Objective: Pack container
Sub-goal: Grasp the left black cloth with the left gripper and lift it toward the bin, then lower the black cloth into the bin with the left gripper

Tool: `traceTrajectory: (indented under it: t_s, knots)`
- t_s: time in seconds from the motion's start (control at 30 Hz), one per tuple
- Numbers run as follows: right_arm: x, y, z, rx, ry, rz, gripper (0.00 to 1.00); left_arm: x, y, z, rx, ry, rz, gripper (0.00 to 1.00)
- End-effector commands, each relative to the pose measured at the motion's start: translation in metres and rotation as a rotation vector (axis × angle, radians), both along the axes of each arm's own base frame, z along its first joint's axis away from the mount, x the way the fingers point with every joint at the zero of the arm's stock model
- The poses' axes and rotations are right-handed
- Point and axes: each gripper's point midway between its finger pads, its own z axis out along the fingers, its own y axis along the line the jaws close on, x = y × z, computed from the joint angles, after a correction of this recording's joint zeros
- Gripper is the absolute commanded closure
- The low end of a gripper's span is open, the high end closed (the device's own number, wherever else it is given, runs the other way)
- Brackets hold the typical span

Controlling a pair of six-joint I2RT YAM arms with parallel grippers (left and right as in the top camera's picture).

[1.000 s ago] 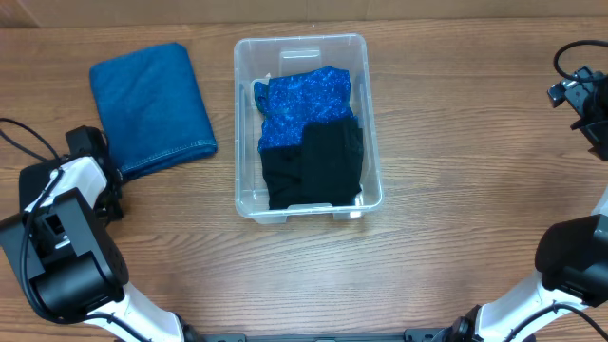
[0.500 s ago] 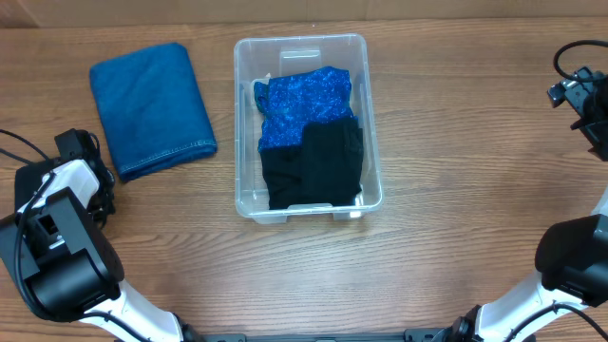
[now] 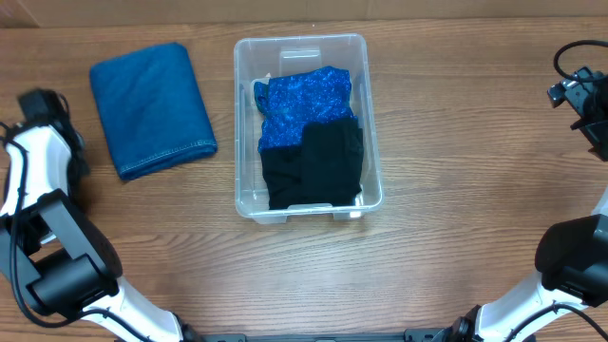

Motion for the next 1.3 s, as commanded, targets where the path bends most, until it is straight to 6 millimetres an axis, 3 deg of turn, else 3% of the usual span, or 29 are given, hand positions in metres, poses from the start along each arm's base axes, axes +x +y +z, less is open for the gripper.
traceTrajectory:
  t_s: [0.0,0.03,0.1,0.13,0.23,0.3,0.37,0.47,0.67,0.77,0.8,0.9,1.03,1.17,1.27]
  knots:
    - [-0.001,-0.001,0.003,-0.006,-0.008,-0.007,0.0,0.046,-0.002,0.12,0.105,-0.343,-0.005,0.96]
    - [-0.001,-0.001,0.003,-0.006,-0.008,-0.007,0.0,0.052,-0.006,0.142,0.123,-0.396,-0.013,0.96]
    - [-0.001,-0.001,0.003,-0.006,-0.009,-0.007,0.0,0.068,-0.028,0.204,0.15,-0.565,-0.066,0.96]
    - [-0.001,-0.001,0.003,-0.006,-0.009,-0.007,0.0,0.075,-0.047,0.236,0.149,-0.657,-0.112,0.96]
    - [-0.001,-0.001,0.003,-0.006,-0.008,-0.007,0.0,0.08,-0.097,0.304,0.141,-0.868,-0.184,0.96]
    - [-0.001,-0.001,0.003,-0.006,-0.008,-0.007,0.0,0.079,-0.147,0.341,0.104,-0.985,-0.27,0.96]
    - [-0.001,-0.001,0.003,-0.006,-0.008,-0.007,0.0,0.079,-0.185,0.35,0.05,-1.025,-0.334,0.96]
    - [-0.001,-0.001,0.003,-0.006,-0.008,-0.007,0.0,0.08,-0.244,0.339,-0.058,-1.01,-0.403,0.96]
    - [-0.001,-0.001,0.003,-0.006,-0.008,-0.007,0.0,0.072,-0.338,0.315,-0.205,-0.93,-0.56,0.96]
    - [-0.001,-0.001,0.003,-0.006,-0.008,-0.007,0.0,0.066,-0.383,0.292,-0.265,-0.849,-0.632,0.96]
    - [-0.001,-0.001,0.003,-0.006,-0.008,-0.007,0.0,0.066,-0.392,0.283,-0.277,-0.823,-0.638,0.96]
    - [-0.001,-0.001,0.003,-0.006,-0.008,-0.007,0.0,0.068,-0.422,0.232,-0.305,-0.674,-0.625,0.96]
    - [-0.001,-0.001,0.003,-0.006,-0.008,-0.007,0.0,0.07,-0.448,0.169,-0.309,-0.505,-0.575,0.96]
    - [-0.001,-0.001,0.003,-0.006,-0.008,-0.007,0.0,0.066,-0.464,0.134,-0.299,-0.411,-0.56,0.96]
    - [-0.001,-0.001,0.003,-0.006,-0.008,-0.007,0.0,0.06,-0.472,0.119,-0.304,-0.369,-0.544,0.96]
